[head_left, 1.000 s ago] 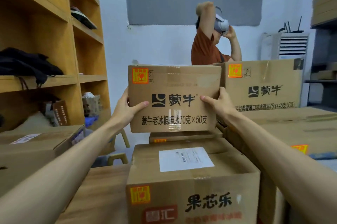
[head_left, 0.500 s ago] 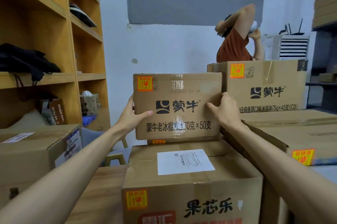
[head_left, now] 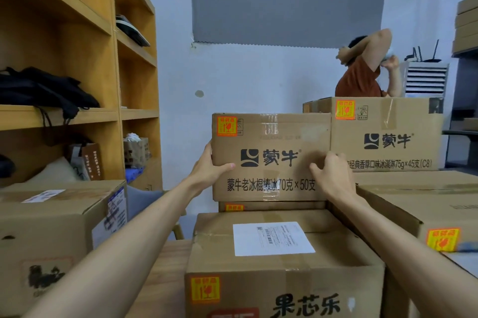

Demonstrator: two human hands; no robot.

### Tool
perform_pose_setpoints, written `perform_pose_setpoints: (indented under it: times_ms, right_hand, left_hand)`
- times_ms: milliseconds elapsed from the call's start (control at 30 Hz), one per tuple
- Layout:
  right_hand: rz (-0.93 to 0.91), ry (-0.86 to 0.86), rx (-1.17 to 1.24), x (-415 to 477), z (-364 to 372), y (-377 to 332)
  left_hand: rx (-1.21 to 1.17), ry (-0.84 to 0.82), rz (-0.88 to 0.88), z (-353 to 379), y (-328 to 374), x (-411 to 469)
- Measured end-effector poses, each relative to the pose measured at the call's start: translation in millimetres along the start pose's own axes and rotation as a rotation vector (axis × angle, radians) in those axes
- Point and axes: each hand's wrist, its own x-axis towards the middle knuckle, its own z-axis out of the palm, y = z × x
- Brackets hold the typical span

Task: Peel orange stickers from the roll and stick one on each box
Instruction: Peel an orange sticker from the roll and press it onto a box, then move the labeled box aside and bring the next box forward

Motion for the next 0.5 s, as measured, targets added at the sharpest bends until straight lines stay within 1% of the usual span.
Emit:
perform_pose_setpoints:
  times_ms: [67,167,267,367,500]
  right_hand:
    - [-0.040,0.026,-0.026,-6,0,-4]
    - [-0.102,0.048,-0.033,-19,-1,-15]
    - [-0.181,0.022,-0.003,-38,1,-41]
    - [-0.265,-0.039,0.071,-66,7,-81]
    - [-0.358,-0.194,0.228,-114,24,-147]
  left_hand:
    - [0.018,-0.039,-0.044,-9,1,-6]
    - [0.133,-0.044,-0.093,-30,-2,-26]
    - [0.262,0.023,-0.041,-68,-6,-59]
    - [0.407,0.095,-0.021,-126,-14,-98]
    - [0.558,0.207,-0.105,-209,-27,-159]
